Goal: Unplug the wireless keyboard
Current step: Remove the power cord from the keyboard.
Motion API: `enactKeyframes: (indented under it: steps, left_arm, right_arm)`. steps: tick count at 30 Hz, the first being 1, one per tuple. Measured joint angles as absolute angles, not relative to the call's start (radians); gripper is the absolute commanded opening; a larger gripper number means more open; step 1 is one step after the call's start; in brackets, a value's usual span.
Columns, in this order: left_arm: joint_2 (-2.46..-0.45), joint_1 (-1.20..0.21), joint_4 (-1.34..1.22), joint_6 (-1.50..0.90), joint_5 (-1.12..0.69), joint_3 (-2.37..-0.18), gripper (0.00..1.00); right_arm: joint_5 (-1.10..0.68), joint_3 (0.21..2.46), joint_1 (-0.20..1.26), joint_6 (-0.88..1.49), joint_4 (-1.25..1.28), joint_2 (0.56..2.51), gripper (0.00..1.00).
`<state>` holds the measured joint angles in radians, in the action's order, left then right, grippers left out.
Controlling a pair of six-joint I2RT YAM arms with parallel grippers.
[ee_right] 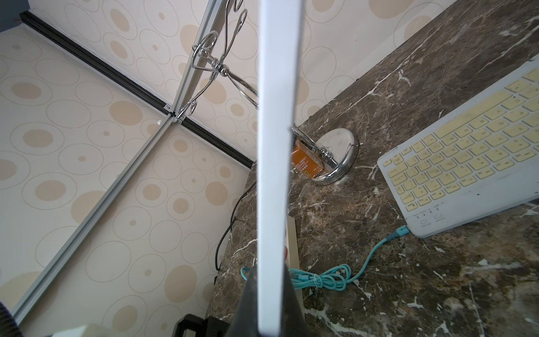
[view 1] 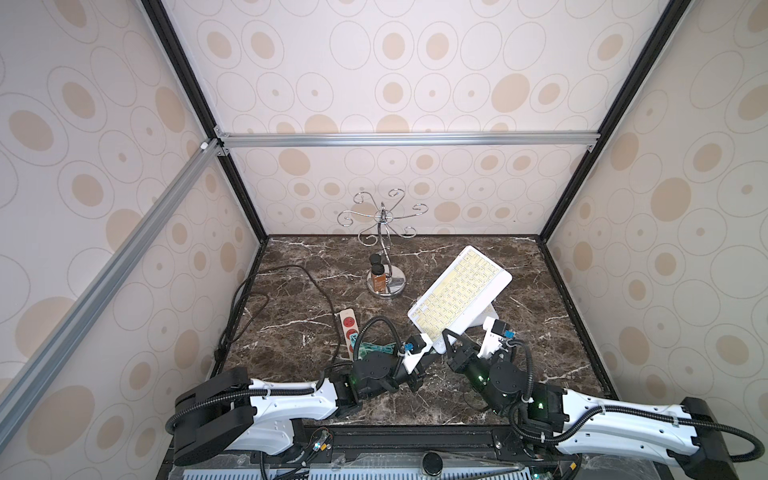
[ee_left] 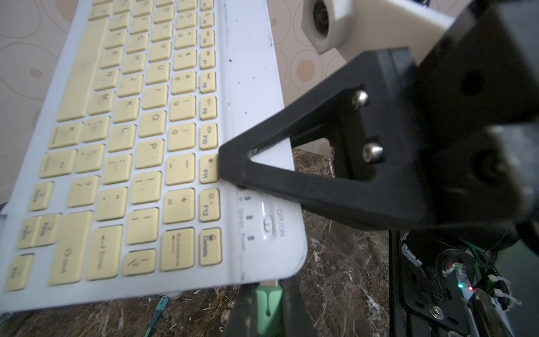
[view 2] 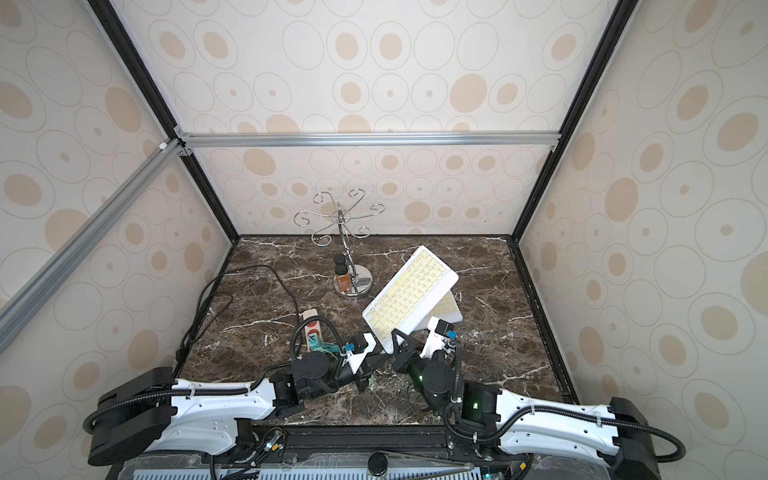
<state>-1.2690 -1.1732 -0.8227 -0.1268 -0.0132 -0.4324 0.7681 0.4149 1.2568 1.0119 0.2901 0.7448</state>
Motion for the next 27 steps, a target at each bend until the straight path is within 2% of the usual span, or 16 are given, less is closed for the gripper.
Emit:
enactKeyframes:
  steps: [10, 16, 24, 27]
  left_arm:
    - [-1.271, -1.173, -0.828, -0.126, -0.033, -0.433, 0.0]
    - [-1.272, -1.18, -0.822, -0.126, -0.079, -0.43, 0.0]
    - [-1.272, -1.18, -0.822, -0.127, -0.104, -0.43, 0.0]
    - [-1.272, -1.18, -0.821, -0.127, -0.096, -0.43, 0.0]
  right_arm:
    - [0.781, 0.415, 1.261, 1.062, 0.257, 0.725, 0.0]
    - [0.967, 0.41, 1.23, 1.122, 0.218, 0.707, 0.0]
    - [1.048, 0.41, 1.23, 1.214, 0.131, 0.73, 0.0]
    - [1.064, 0.435, 1.23, 1.359, -0.027, 0.712, 0.0]
